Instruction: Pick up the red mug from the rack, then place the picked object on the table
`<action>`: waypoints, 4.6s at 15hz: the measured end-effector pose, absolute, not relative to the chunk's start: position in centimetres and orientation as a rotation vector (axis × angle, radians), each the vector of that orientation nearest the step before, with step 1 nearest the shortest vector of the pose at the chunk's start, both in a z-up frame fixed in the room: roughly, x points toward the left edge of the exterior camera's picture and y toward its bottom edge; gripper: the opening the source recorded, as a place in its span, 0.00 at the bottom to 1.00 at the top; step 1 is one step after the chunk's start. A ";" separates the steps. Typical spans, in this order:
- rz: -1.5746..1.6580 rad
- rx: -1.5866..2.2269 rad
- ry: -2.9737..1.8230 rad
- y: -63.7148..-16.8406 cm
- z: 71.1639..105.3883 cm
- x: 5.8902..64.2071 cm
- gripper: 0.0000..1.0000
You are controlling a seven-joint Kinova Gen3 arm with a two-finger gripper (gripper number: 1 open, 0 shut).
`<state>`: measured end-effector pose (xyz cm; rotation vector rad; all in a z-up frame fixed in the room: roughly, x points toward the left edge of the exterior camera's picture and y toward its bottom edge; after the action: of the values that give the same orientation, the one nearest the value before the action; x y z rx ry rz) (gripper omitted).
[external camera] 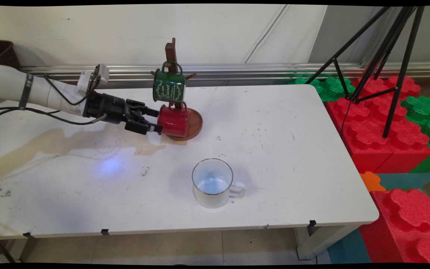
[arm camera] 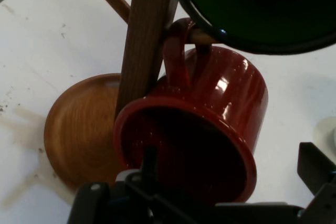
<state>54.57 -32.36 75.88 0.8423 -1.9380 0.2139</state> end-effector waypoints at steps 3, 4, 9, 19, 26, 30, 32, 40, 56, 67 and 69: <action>0.207 0.855 -1.925 -32.6 75.4 54.3 1.00; 0.205 0.860 -1.920 -32.7 75.2 54.2 1.00; 0.194 0.877 -1.896 -33.3 74.5 53.8 1.00; 0.160 0.895 -1.861 -33.9 73.6 53.3 1.00; 0.134 0.896 -1.849 -33.8 73.4 53.1 1.00; 0.122 0.895 -1.842 -33.8 73.3 53.0 1.00; 0.115 0.895 -1.837 -33.8 73.4 53.0 1.00; 0.058 0.893 -1.815 -33.1 73.6 52.8 0.00; -0.040 0.862 -1.774 -31.8 74.6 52.1 0.00; -0.093 0.804 -1.794 -29.4 75.8 52.0 0.00; -0.093 0.789 -1.809 -28.9 76.1 52.4 0.00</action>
<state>52.37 -28.93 76.11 0.7885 -1.8087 -0.0928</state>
